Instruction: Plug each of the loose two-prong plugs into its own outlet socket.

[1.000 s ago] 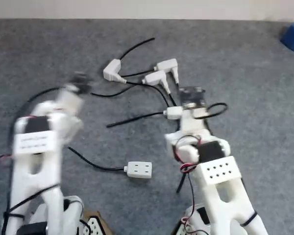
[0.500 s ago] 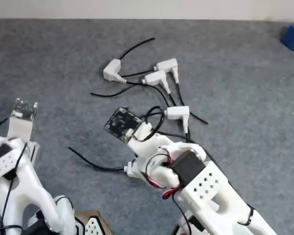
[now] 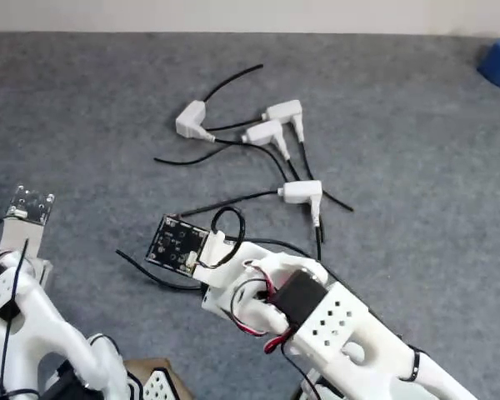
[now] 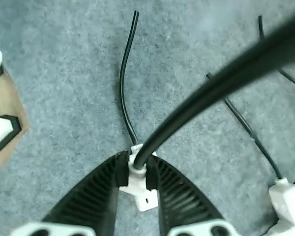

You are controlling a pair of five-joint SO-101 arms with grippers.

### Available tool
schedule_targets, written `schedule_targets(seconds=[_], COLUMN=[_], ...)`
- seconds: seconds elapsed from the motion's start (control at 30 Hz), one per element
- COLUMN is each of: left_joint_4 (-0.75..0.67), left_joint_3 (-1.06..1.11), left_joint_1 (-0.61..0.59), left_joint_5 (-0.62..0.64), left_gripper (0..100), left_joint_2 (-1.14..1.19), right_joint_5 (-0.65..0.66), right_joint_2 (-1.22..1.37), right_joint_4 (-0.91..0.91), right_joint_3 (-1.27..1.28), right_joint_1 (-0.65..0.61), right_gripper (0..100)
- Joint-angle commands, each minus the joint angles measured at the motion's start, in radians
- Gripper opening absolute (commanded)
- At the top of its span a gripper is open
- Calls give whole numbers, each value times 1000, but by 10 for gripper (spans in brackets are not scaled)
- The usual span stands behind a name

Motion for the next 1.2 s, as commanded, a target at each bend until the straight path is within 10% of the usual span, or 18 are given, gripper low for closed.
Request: schedule_targets(seconds=[0.0, 0.33, 0.9, 1.17], left_joint_4=[-14, -15, -17, -14], left_joint_3=[-1, 24, 18, -116], left_joint_1=[-31, -54, -116, -160], left_joint_5=[-26, -28, -72, 199], left_gripper=[242, 242, 239, 239], left_joint_2=[-16, -16, -19, -25], right_joint_5=[86, 308, 236, 215], right_joint_2=[-16, -18, -16, -18], right_joint_4=[-24, -67, -166, -171], right_joint_3=[8, 113, 162, 203], right_joint_1=[-2, 41, 111, 111], right_gripper=[6, 6, 6, 6])
